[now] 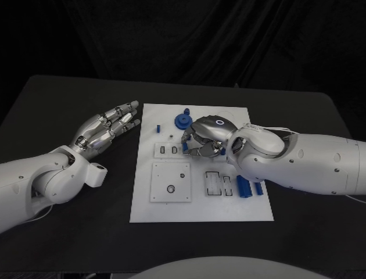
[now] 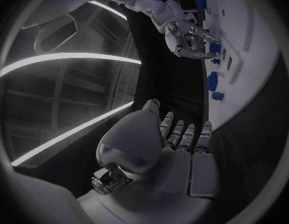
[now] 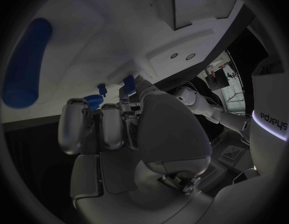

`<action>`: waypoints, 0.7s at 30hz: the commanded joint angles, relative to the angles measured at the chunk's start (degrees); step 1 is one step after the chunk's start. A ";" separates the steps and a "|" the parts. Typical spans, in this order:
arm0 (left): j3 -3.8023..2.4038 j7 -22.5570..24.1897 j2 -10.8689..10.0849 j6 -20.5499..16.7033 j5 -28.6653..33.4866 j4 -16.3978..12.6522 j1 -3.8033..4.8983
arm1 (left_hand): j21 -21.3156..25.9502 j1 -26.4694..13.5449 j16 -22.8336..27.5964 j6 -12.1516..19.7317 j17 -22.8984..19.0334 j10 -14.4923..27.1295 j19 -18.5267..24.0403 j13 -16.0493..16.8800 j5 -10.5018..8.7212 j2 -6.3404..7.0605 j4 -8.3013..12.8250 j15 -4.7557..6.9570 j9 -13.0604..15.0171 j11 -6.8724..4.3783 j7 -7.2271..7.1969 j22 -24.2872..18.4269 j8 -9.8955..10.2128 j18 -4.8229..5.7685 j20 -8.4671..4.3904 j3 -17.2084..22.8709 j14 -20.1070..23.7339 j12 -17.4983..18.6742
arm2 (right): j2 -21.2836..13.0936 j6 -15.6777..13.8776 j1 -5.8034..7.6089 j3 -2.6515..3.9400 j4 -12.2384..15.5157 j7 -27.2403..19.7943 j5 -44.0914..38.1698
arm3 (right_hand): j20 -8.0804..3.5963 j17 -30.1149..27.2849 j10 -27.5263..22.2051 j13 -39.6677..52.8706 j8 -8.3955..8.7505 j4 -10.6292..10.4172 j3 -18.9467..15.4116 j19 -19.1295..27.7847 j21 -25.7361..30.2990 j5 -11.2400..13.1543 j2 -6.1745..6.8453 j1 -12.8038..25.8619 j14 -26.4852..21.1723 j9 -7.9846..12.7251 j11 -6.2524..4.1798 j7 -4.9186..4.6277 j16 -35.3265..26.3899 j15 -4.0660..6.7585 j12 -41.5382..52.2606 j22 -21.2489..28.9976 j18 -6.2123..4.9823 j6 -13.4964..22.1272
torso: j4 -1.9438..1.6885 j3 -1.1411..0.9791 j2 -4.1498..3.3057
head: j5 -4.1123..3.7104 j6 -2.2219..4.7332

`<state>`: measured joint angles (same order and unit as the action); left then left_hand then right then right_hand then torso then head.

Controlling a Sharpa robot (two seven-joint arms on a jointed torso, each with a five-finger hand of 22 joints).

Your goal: Assemble the parts on the task board

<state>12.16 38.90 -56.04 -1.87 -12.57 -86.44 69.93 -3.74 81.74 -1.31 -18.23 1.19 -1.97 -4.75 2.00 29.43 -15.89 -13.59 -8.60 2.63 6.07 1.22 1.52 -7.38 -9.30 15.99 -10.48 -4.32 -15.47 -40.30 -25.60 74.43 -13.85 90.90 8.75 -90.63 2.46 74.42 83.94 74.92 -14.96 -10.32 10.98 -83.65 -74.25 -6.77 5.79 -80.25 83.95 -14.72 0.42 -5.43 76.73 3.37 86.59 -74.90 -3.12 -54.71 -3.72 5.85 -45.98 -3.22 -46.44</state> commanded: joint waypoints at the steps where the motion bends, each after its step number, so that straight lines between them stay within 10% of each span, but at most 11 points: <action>1: -0.05 1.72 0.14 0.70 0.04 -0.02 -0.12 | -0.14 0.70 0.15 0.38 -0.02 0.02 0.24 -0.03 0.20 -0.09 0.30 -0.31 -0.07 0.27 0.10 -0.05 0.25 -1.10 0.03 -0.03 0.19 0.20 | 0.19 1.00 -0.42 -0.04 -0.32 0.73 -0.70 | 0.44 -0.18 0.76 8.42 0.94 0.10 -0.54 0.31 0.38 0.63 0.09 0.80 2.94 0.48 0.66 -0.45 -0.48 -0.25 -0.42 -5.98 -0.82 1.72 | -0.08 -0.01 -0.03 | 0.03 -0.12; 14: -0.05 1.69 0.14 0.75 0.04 0.25 -0.22 | -0.13 0.74 0.16 0.44 -0.03 0.04 0.24 -0.04 0.23 -0.08 0.38 -0.30 -0.08 0.26 0.09 -0.05 0.28 -1.10 0.02 0.00 0.22 0.26 | 0.31 1.27 -0.68 -0.04 -0.62 0.05 -0.70 | 0.65 -1.09 -0.10 7.46 3.96 -0.13 -1.34 0.64 1.69 3.10 1.25 1.38 2.70 2.39 0.54 -1.29 -1.33 -0.27 -1.02 -5.54 -1.09 9.43 | -0.01 -0.02 -0.03 | 0.01 -0.28; 21: -0.05 1.81 0.13 0.51 0.04 0.39 -0.27 | -0.11 -0.20 0.16 0.35 -0.03 0.08 0.25 -0.03 -1.38 -0.31 -0.53 -0.23 -0.05 0.17 0.12 -0.05 0.26 -1.11 -0.02 -0.36 0.24 0.27 | -0.15 -0.73 -0.70 -0.04 -0.33 -1.43 -0.70 | 0.45 -1.32 -0.74 6.70 5.25 -2.88 -2.19 0.67 2.11 3.98 4.09 2.25 2.62 3.76 0.38 -1.21 -1.58 -0.11 -1.51 -5.52 -1.11 13.58 | -0.01 0.00 -0.03 | 0.21 -0.20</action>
<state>12.16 38.90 -56.01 -1.74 -12.57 -85.98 69.75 -3.74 81.94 -1.31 -18.23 1.19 -1.97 -4.75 1.99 28.10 -16.09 -14.02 -8.60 2.63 6.06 1.22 1.52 -7.38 -9.30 15.98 -10.90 -4.32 -15.48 -40.26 -25.16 73.92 -13.88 90.36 8.31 -90.89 2.88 73.13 83.62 74.91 -10.03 -12.84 8.85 -83.23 -72.45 -3.05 9.32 -77.83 84.15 -11.05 0.73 -6.55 75.35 3.17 85.36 -74.94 -3.12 -41.57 -3.75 5.83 -46.01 -3.09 -46.71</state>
